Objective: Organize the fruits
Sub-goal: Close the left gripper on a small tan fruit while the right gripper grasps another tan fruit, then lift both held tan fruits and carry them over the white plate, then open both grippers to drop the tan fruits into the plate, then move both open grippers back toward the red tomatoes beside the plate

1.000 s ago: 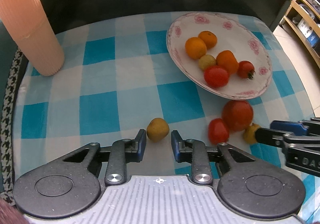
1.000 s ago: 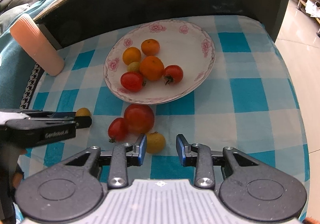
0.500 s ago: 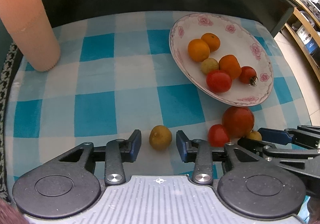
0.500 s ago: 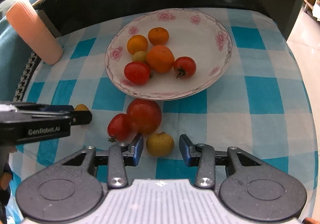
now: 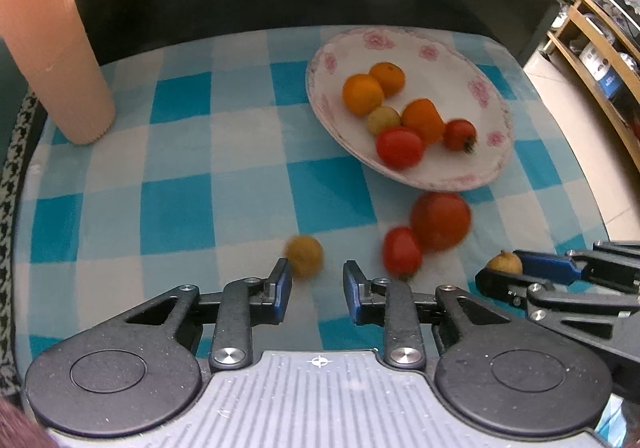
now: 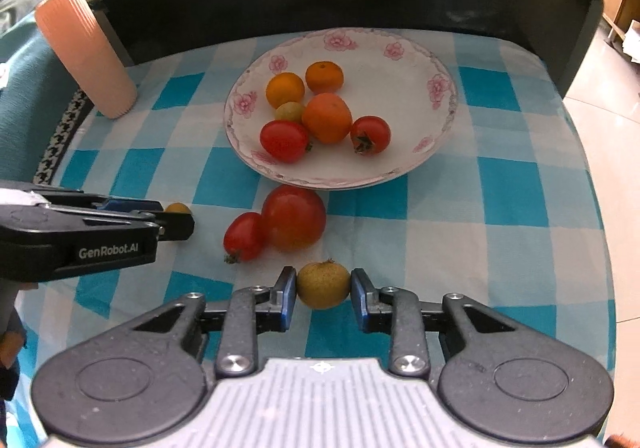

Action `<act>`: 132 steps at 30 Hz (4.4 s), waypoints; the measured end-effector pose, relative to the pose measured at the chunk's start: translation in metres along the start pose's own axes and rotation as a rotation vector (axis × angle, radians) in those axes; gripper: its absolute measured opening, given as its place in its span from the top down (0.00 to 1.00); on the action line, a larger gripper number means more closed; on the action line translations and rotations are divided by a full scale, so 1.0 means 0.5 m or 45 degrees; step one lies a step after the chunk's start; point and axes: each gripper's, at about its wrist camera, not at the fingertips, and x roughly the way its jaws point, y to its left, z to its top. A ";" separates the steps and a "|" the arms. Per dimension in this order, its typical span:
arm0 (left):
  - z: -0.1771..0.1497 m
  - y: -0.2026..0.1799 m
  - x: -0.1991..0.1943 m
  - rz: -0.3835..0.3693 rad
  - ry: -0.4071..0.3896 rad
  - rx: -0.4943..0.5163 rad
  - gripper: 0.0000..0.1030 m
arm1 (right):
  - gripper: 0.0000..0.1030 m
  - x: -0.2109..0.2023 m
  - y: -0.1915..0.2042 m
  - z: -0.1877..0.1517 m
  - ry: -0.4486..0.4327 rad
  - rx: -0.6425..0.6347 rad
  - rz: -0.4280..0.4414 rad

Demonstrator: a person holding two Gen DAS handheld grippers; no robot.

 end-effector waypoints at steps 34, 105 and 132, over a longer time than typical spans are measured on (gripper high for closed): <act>-0.003 -0.014 0.013 0.077 -0.018 0.037 0.70 | 0.58 -0.050 0.007 -0.022 -0.046 0.036 0.080; 0.174 -0.060 0.023 -0.040 -0.146 -0.021 0.64 | 0.58 0.045 -0.076 0.180 -0.184 0.198 0.006; 0.151 -0.065 0.000 -0.036 -0.162 -0.004 0.57 | 0.56 0.015 -0.067 0.155 -0.193 0.184 -0.026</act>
